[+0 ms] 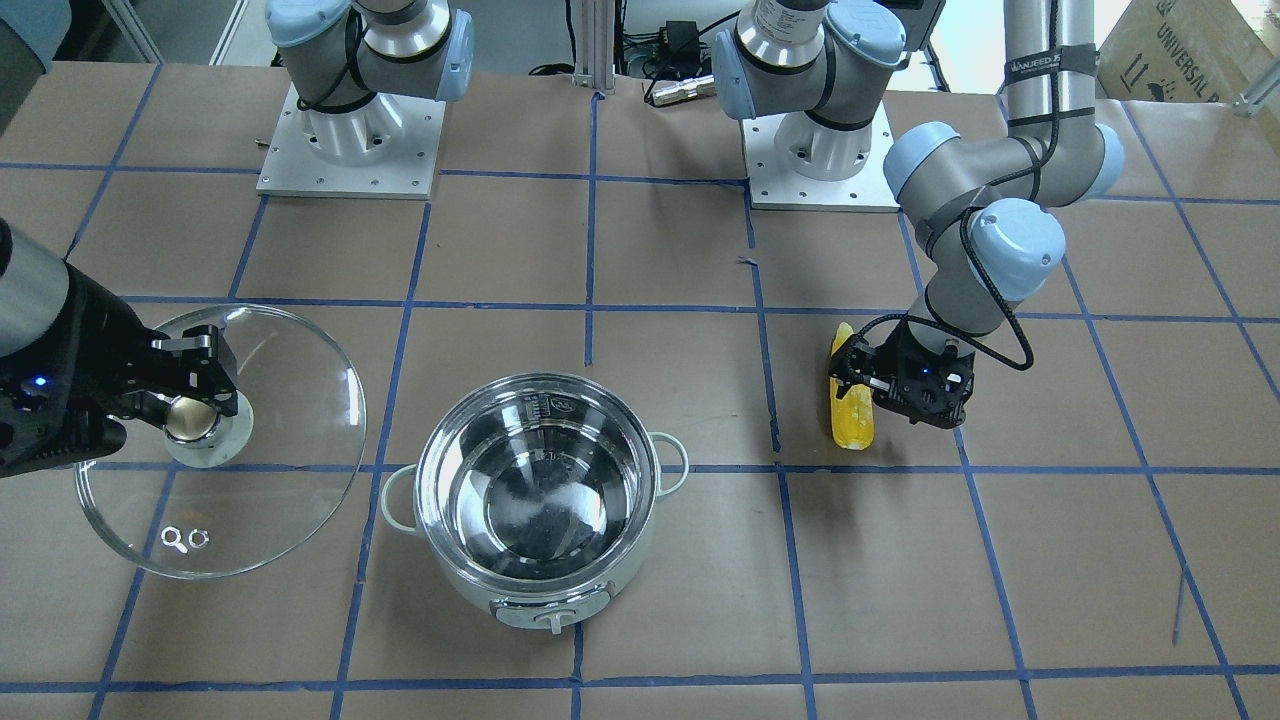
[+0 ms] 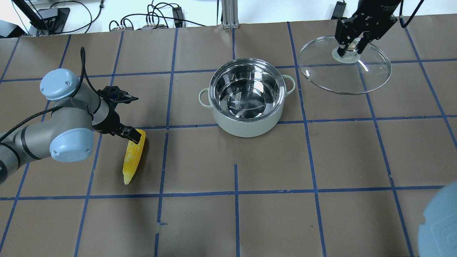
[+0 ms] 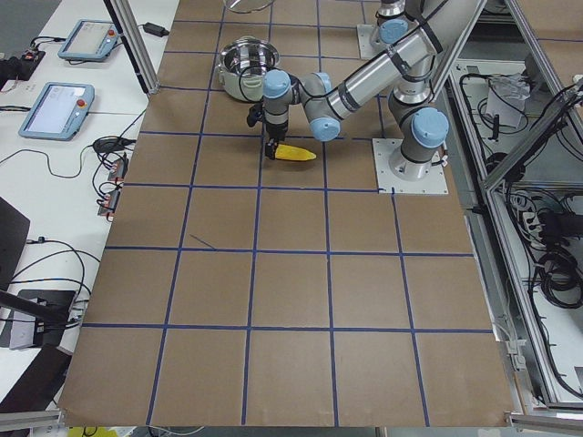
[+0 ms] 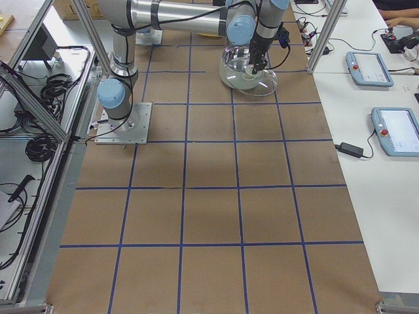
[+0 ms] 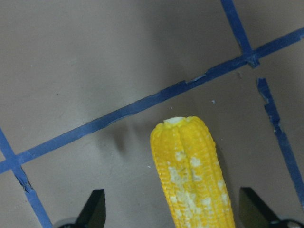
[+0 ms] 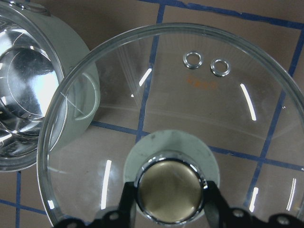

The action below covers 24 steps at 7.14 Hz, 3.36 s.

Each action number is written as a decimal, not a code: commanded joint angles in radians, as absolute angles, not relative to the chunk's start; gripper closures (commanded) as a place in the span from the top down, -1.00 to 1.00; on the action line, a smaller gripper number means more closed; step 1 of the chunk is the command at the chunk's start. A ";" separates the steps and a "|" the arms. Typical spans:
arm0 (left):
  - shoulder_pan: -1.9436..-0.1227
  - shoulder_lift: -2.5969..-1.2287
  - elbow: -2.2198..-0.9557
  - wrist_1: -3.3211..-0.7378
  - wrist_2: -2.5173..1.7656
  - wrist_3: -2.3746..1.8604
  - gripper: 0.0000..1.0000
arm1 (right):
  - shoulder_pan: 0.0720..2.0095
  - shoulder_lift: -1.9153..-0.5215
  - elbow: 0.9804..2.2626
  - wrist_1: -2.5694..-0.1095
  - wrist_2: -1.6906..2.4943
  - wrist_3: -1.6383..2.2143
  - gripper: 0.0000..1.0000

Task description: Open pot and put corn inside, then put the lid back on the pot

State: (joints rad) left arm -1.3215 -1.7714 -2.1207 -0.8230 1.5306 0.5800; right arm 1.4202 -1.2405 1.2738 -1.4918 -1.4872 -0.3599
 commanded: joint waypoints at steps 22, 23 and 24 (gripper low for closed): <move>-1.322 -1.677 -2.192 -0.826 1.554 0.313 -0.58 | 1.396 -1.075 1.517 -1.999 -1.482 -0.365 -0.25; -1.324 -1.620 -2.163 -0.916 1.572 0.293 -0.58 | 1.396 -1.065 1.519 -2.014 -1.483 -0.365 -0.25; -1.327 -1.577 -2.096 -1.040 1.586 0.266 -0.58 | 1.396 -1.060 1.522 -2.022 -1.482 -0.365 -0.25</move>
State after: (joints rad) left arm -1.3247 -1.6359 -2.1576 -0.9111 1.5680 0.2934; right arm 1.3958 -1.0693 1.5186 -2.0096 -1.4830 -0.3651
